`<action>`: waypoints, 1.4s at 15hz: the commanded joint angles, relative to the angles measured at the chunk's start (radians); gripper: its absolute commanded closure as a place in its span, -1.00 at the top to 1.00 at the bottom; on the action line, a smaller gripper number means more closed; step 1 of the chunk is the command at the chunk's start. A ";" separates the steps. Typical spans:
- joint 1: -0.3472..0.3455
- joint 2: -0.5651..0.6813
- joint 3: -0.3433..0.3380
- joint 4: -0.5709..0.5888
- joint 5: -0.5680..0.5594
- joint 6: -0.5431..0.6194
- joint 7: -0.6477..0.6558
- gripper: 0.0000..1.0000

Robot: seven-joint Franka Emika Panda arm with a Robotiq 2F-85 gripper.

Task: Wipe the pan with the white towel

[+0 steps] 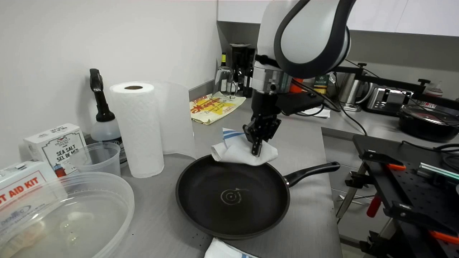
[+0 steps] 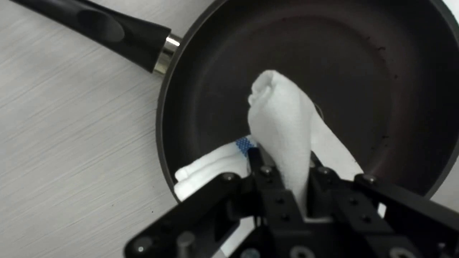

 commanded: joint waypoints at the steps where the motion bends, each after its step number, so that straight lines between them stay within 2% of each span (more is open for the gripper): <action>1: 0.074 0.003 -0.027 -0.045 -0.019 0.087 0.083 -0.92; 8: 0.196 0.089 -0.118 -0.034 -0.027 0.230 0.164 -0.92; 16: 0.345 0.276 -0.245 0.013 0.037 0.385 0.193 -0.92; 21: 0.400 0.382 -0.273 0.060 0.095 0.393 0.199 -0.92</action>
